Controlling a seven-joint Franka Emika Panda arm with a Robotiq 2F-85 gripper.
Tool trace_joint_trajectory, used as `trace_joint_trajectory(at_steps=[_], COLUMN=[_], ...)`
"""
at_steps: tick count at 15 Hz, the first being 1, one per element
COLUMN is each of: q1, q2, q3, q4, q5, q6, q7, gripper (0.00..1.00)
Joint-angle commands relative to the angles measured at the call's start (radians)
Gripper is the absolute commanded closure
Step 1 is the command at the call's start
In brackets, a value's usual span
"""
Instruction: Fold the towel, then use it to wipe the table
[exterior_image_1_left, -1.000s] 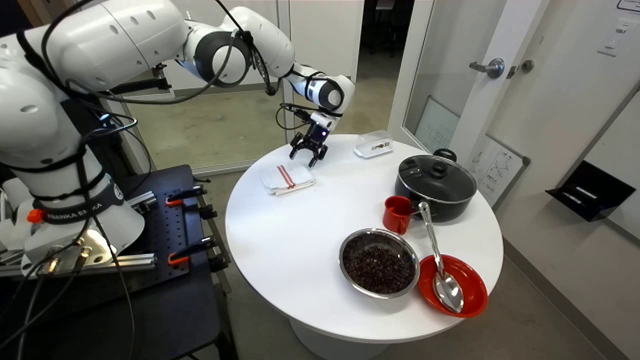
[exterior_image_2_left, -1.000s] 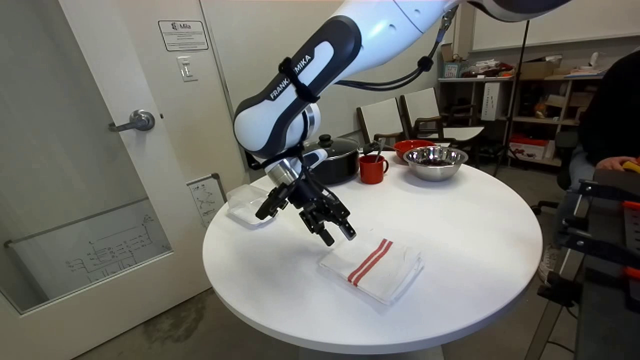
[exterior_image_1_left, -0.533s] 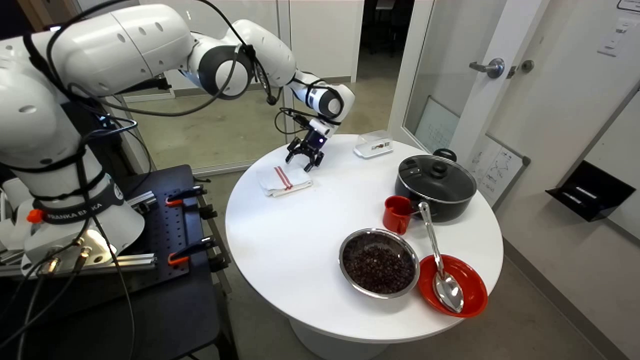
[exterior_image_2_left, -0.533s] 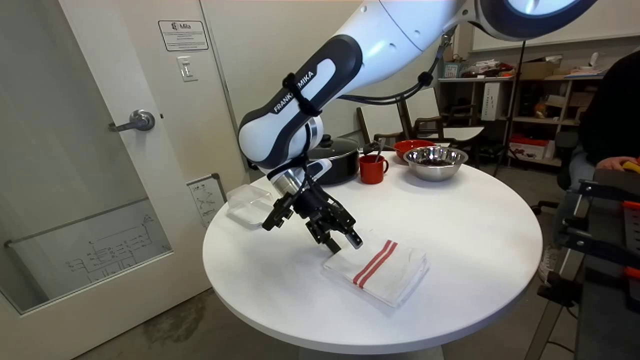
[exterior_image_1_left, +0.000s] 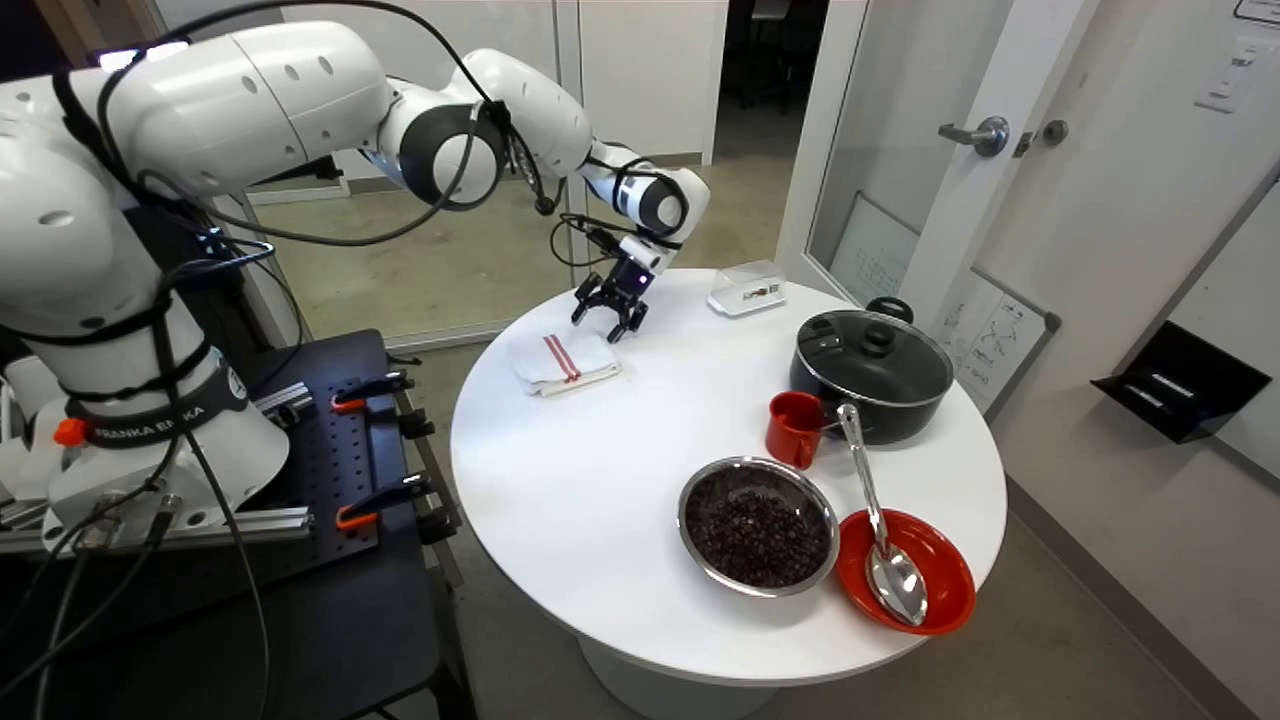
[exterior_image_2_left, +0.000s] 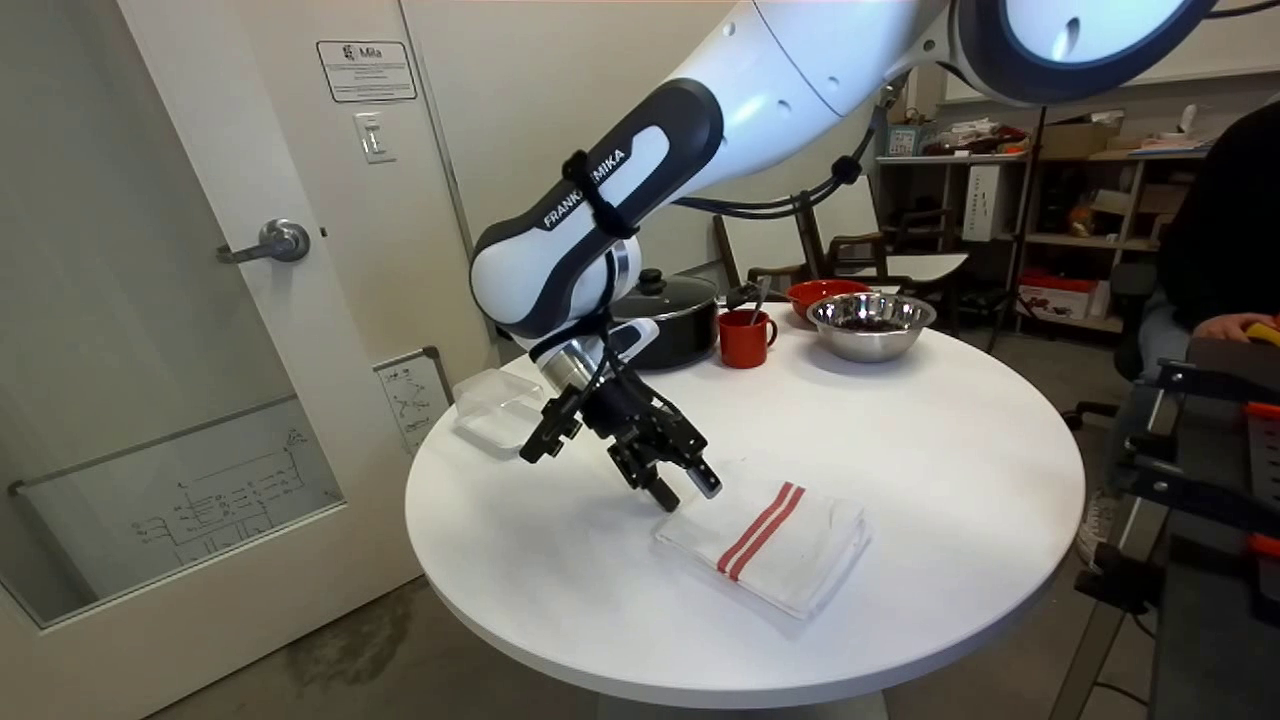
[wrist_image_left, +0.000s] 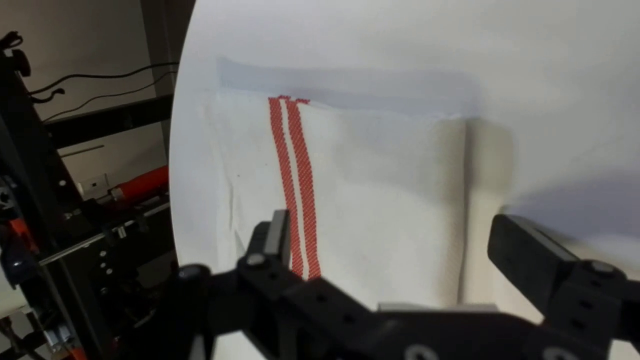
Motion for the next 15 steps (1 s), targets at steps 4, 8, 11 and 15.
trace_joint_trajectory(at_steps=[4, 8, 11, 15], q1=[0.004, -0.001, -0.006, -0.014], q2=[0.030, 0.029, 0.021, 0.026], q3=[0.004, 0.012, 0.023, 0.031], q4=[0.051, 0.040, 0.020, 0.018], q5=[0.004, 0.013, 0.028, 0.051], q6=[0.017, 0.018, 0.077, 0.049], q7=[0.002, -0.001, 0.004, 0.013], gripper=[0.00, 0.00, 0.00, 0.00])
